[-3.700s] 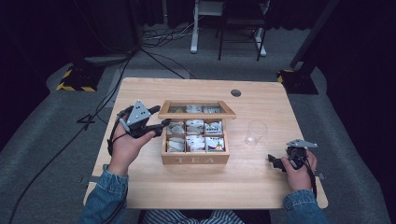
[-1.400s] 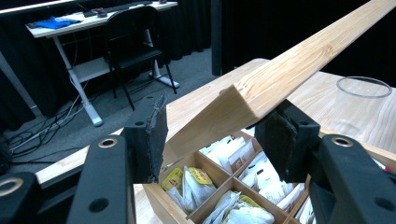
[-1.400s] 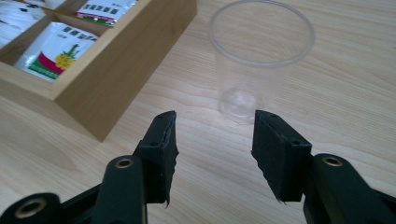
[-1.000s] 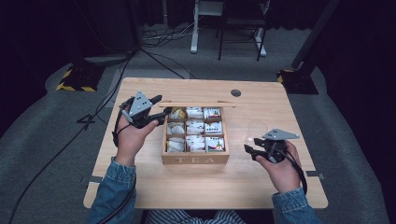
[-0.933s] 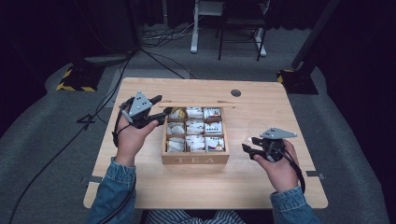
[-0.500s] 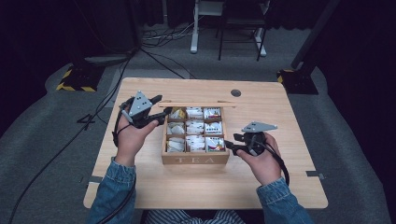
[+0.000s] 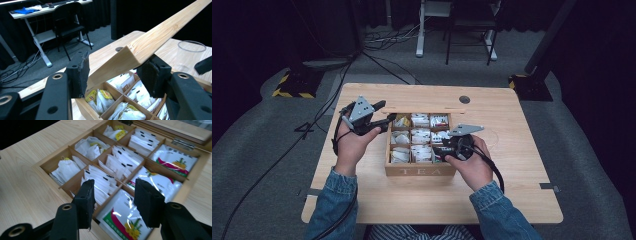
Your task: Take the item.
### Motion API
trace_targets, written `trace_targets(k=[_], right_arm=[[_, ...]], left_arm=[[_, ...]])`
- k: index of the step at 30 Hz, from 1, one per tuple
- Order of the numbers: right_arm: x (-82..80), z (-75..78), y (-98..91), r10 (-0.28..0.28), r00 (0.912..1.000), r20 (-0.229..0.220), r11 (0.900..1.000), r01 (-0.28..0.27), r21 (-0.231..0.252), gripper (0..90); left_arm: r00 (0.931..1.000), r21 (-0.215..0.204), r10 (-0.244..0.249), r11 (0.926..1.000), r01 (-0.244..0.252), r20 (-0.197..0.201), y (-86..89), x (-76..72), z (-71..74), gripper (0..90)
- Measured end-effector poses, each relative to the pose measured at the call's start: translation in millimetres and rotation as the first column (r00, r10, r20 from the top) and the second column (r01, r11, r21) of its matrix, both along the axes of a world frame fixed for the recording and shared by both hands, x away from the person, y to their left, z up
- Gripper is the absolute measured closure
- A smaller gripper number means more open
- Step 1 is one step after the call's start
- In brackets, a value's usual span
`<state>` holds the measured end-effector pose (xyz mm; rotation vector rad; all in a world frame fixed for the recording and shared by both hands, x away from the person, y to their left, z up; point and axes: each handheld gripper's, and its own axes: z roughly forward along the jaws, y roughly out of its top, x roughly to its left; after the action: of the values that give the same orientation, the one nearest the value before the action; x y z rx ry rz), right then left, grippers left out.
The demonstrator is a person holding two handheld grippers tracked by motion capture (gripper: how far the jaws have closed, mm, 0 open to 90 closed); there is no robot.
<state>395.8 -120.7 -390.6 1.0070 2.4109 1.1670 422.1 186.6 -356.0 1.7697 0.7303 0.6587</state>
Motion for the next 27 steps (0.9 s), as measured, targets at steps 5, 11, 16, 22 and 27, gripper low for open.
trace_targets(k=[5,11,16,22,27], right_arm=[[6.5,-2.5,18.7,0.034,0.9993,-0.016,0.9994,-0.034,0.008,52.9],[11.7,-8.5,45.6,0.088,0.9957,-0.028,0.9961,-0.088,-0.003,54.2],[13.3,-14.6,65.1,0.125,0.9912,-0.041,0.992,-0.126,-0.007,55.4],[13.6,-22.0,85.6,0.166,0.9845,-0.058,0.9858,-0.167,-0.02,56.3],[14.2,-28.9,100.5,0.194,0.9788,-0.064,0.9792,-0.197,-0.047,56.5]], left_arm=[[0.9999,0.008,-0.008,0.9999,0.008,-0.007,-1.0,0.2,-0.7,44.6],[1.0,0.013,-0.006,0.9999,0.006,-0.003,-1.5,-0.9,-1.3,44.6],[1.0,0.018,-0.006,0.9998,0.006,-0.004,-2.3,-1.9,-1.9,44.6],[1.0,0.019,-0.006,0.9998,0.006,-0.004,-2.5,-2.2,-2.1,44.6],[1.0,0.019,-0.006,0.9998,0.006,-0.004,-2.5,-2.3,-2.2,44.6]])
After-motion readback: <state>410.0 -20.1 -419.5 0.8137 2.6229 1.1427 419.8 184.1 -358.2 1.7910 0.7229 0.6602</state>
